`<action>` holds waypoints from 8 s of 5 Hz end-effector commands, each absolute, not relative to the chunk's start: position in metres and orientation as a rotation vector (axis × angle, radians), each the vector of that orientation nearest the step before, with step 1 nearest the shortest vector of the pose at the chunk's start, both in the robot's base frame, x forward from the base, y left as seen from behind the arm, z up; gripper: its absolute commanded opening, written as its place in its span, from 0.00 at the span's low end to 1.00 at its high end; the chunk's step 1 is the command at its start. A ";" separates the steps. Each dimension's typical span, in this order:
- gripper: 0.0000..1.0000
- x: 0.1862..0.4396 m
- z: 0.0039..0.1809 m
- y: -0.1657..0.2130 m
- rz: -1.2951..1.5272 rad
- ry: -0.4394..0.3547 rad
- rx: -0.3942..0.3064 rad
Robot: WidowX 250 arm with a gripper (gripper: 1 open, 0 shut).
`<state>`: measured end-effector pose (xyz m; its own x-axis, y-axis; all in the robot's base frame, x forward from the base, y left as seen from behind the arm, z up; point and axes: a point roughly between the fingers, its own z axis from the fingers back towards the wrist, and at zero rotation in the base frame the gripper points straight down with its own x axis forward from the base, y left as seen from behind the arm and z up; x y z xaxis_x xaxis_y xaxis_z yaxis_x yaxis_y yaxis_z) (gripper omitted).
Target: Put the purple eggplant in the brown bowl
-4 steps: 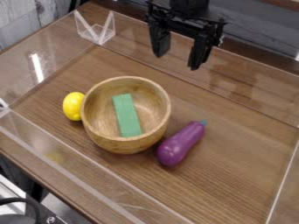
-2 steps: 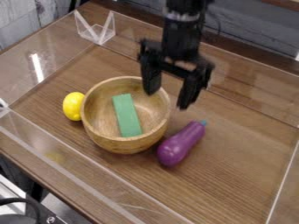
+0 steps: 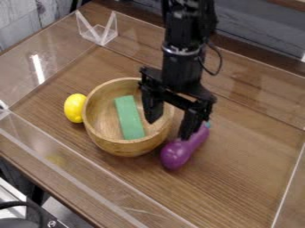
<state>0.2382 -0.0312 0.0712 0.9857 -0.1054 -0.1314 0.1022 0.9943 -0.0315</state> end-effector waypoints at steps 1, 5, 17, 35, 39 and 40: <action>1.00 0.241 0.077 -0.038 -0.113 0.053 -0.035; 1.00 0.245 0.045 -0.048 -0.113 0.027 -0.051; 1.00 0.256 0.008 -0.055 -0.106 0.078 -0.087; 1.00 0.255 0.008 -0.067 -0.060 0.184 -0.043; 1.00 0.250 0.007 -0.070 -0.053 0.206 -0.043; 1.00 0.248 0.007 -0.071 -0.051 0.211 -0.043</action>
<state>0.2625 -0.0593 0.0193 0.9885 -0.0203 -0.1500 0.0131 0.9987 -0.0490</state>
